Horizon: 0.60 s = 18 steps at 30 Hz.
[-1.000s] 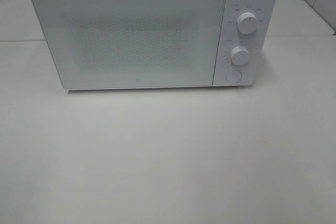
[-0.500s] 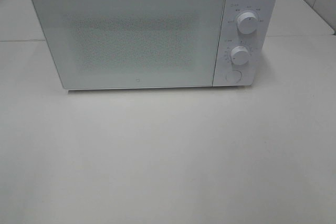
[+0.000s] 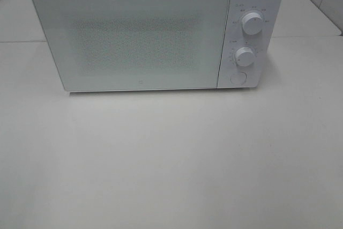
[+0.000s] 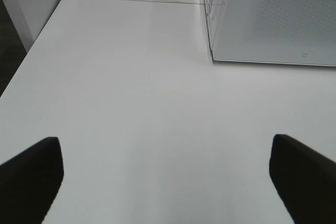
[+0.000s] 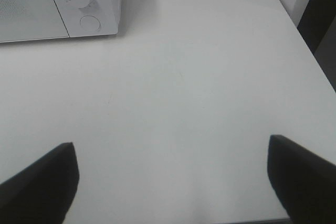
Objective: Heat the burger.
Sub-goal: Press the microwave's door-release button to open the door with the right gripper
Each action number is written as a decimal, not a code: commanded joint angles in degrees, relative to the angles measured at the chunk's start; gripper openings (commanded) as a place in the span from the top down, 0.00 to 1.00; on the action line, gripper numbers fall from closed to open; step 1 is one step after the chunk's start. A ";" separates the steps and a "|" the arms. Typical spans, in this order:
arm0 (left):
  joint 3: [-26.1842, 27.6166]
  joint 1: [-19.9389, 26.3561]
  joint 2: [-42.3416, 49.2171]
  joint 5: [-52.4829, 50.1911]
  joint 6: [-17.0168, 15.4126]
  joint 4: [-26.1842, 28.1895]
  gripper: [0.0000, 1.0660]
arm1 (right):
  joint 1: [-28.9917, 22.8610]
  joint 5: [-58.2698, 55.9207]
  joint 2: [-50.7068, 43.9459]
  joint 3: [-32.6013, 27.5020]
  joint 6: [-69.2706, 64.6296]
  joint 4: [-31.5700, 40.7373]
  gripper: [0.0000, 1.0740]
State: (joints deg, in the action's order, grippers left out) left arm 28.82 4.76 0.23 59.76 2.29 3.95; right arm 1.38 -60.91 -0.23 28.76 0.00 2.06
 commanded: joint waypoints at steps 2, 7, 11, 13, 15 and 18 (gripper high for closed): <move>-0.17 -0.29 0.23 -0.40 -0.46 0.11 0.06 | -0.06 0.40 -1.26 -0.11 0.00 -0.57 0.07; -0.17 -0.29 0.23 -0.40 -0.46 0.11 0.06 | -0.06 0.46 -1.26 -0.11 0.00 -0.69 0.07; -0.17 -0.29 0.23 -0.40 -0.46 0.11 0.06 | -0.06 0.46 -1.26 -0.11 0.00 -0.69 0.07; -0.17 -0.29 0.23 -0.40 -0.46 0.11 0.06 | -0.06 0.46 -1.26 -0.11 0.00 -0.69 0.07; -0.17 -0.29 0.23 -0.40 -0.46 0.11 0.06 | -0.06 0.46 -1.26 -0.11 0.00 -0.69 0.07; -0.17 -0.29 0.23 -0.40 -0.46 0.11 0.06 | -0.06 0.52 -1.15 0.00 0.69 -0.69 0.07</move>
State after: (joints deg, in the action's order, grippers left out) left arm 28.82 4.76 0.23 59.76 2.29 3.95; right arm 1.38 -60.91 -0.23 28.76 0.00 1.89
